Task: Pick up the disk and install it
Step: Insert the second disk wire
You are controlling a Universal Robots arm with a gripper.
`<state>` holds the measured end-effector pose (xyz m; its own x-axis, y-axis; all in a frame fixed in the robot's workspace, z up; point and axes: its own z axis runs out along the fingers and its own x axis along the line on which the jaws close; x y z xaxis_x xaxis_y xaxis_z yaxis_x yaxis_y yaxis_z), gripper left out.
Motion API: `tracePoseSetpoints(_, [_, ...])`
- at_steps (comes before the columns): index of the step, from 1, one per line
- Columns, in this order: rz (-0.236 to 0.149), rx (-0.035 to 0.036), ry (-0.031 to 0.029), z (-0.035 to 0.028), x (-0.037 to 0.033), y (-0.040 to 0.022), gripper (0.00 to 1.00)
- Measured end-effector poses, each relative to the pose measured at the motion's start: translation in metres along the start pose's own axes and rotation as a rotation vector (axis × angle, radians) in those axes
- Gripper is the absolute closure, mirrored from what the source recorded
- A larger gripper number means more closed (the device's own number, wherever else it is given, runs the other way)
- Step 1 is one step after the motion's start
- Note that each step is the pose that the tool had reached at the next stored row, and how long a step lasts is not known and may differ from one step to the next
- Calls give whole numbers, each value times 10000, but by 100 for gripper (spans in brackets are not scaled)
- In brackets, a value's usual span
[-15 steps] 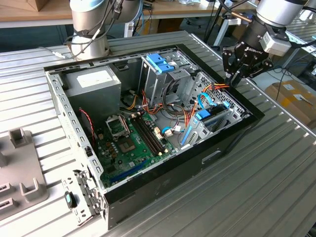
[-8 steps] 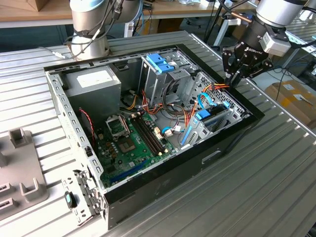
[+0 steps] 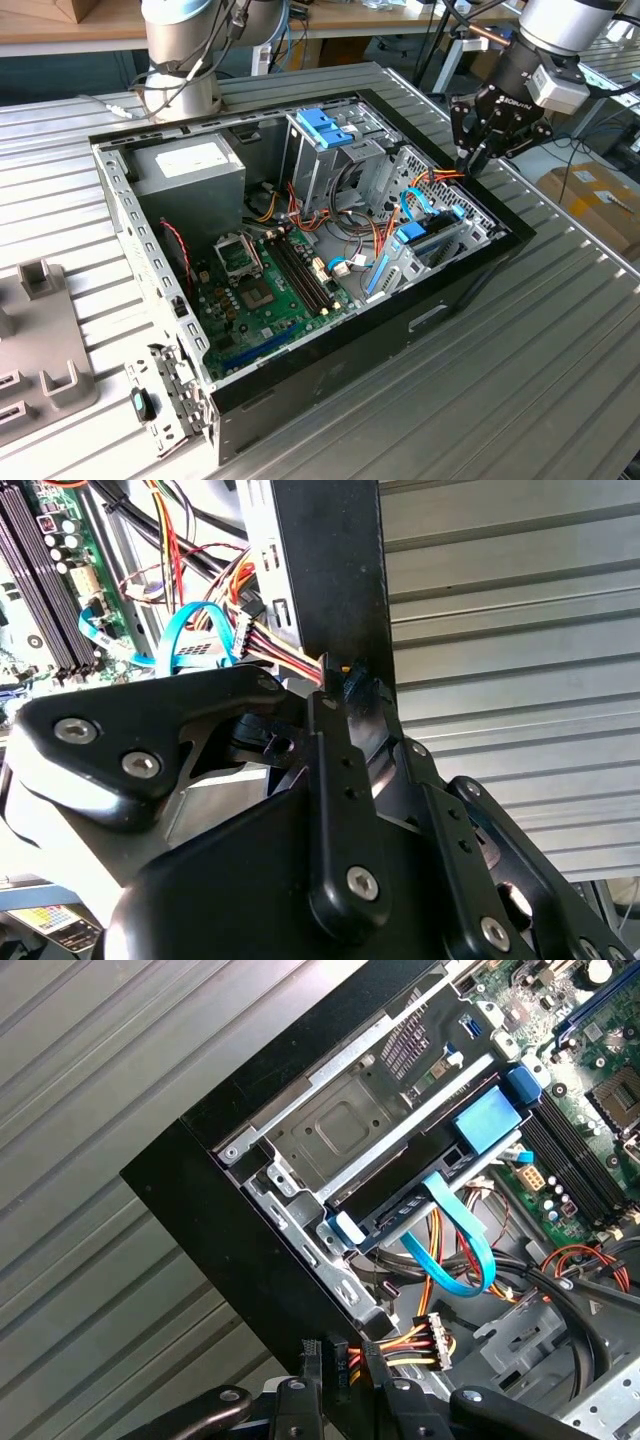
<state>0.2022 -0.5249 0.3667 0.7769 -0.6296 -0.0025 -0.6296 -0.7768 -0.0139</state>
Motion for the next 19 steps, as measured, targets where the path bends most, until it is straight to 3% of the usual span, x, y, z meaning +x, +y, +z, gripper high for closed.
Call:
tracePoseSetpoints(1, [0, 0, 0, 0, 0, 0, 72])
tracePoseSetpoints(2, [0, 0, 0, 0, 1, -1, 79])
tracePoseSetpoints(8, [0, -1, 1, 0, 2, -1, 84])
tracePoseSetpoints(19, [0, -1, 1, -4, 4, -3, 84])
